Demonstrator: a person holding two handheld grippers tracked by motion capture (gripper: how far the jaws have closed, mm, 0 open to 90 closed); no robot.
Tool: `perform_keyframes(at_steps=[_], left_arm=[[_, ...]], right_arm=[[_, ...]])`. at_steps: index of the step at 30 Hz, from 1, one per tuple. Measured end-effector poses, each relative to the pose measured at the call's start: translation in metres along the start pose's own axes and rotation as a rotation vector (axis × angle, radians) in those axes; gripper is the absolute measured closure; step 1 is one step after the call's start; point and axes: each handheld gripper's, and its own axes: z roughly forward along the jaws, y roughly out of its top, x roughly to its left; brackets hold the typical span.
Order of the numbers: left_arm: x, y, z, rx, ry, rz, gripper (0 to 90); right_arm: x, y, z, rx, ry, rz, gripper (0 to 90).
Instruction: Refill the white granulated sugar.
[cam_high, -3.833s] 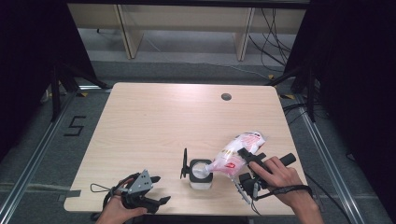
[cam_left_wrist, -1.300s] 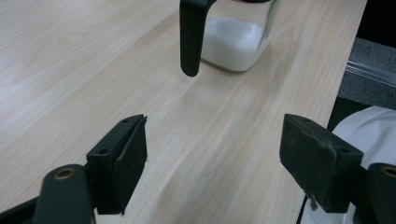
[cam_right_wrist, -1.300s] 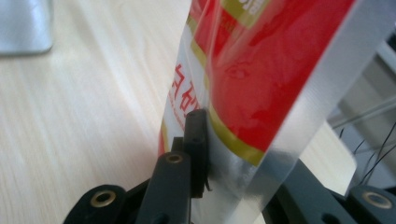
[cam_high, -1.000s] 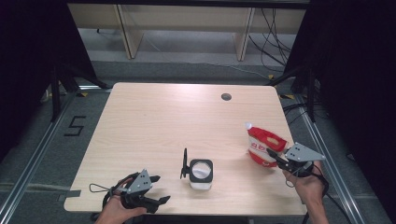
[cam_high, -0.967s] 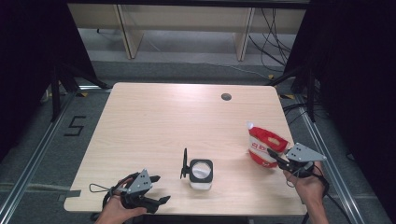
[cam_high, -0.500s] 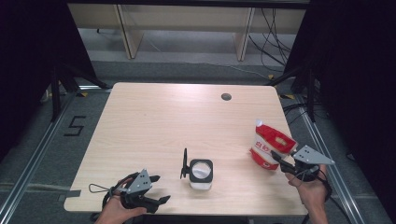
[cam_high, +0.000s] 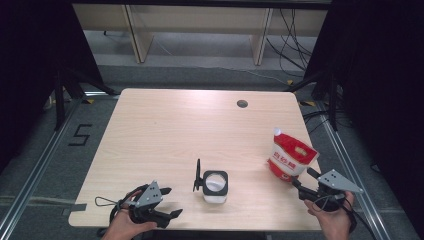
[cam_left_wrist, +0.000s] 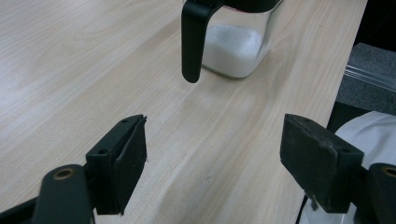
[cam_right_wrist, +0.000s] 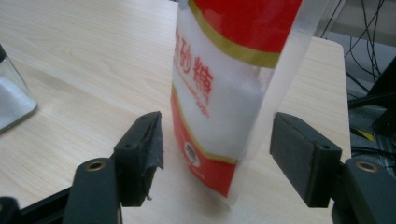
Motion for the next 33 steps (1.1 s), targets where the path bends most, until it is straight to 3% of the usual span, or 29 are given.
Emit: perform_keyframes(at_steps=[1, 7, 8, 11, 12, 19, 21, 22, 23, 25, 26, 28, 32, 33], left_arm=[[0.000, -0.001, 0.001, -0.023, -0.004, -0.002, 22.7], [0.000, 0.001, 0.000, -0.026, -0.005, -0.019, 22.6], [0.001, 0.002, -0.001, -0.013, -0.013, -0.017, 22.6], [0.003, 0.004, -0.002, -0.032, -0.013, 0.001, 22.6], [0.002, 0.005, -0.003, -0.043, -0.016, -0.033, 22.6], [0.005, 0.012, -0.007, -0.066, -0.006, -0.024, 22.6], [0.005, 0.014, -0.008, -0.059, 0.007, -0.025, 22.6], [0.004, 0.014, -0.008, -0.070, 0.005, -0.040, 22.6], [0.005, 0.014, -0.007, -0.088, 0.001, -0.032, 22.6], [0.005, 0.015, -0.008, -0.082, 0.006, -0.044, 22.7], [0.007, 0.016, -0.009, -0.065, 0.014, -0.017, 22.7], [0.006, 0.017, -0.008, -0.066, 0.019, -0.041, 22.7], [0.008, 0.021, -0.009, -0.067, 0.025, -0.027, 22.7], [0.007, 0.021, -0.009, -0.080, 0.033, -0.050, 22.8]], right_arm=[[0.002, -0.001, -0.002, 0.002, -0.005, -0.001, 34.0], [0.017, -0.006, -0.015, 0.016, -0.041, 0.005, 29.8], [0.019, -0.006, -0.016, 0.016, -0.040, 0.008, 29.8], [0.025, -0.008, -0.021, 0.014, -0.036, -0.006, 29.5], [0.026, -0.008, -0.021, 0.015, -0.033, -0.015, 29.3], [0.041, -0.014, -0.018, 0.027, 0.043, -0.032, 27.8], [0.046, -0.014, -0.019, 0.049, 0.047, -0.014, 27.1], [0.046, -0.014, -0.017, 0.042, 0.064, -0.034, 26.6], [0.050, -0.015, -0.018, 0.061, 0.068, -0.010, 26.4], [0.051, -0.015, -0.016, 0.057, 0.092, -0.042, 26.3], [0.053, -0.016, -0.016, 0.066, 0.103, -0.042, 26.2], [0.057, -0.017, -0.015, 0.080, 0.118, -0.045, 26.1], [0.062, -0.019, -0.013, 0.103, 0.127, -0.067, 25.9], [0.063, -0.019, -0.013, 0.109, 0.129, -0.070, 25.6]])
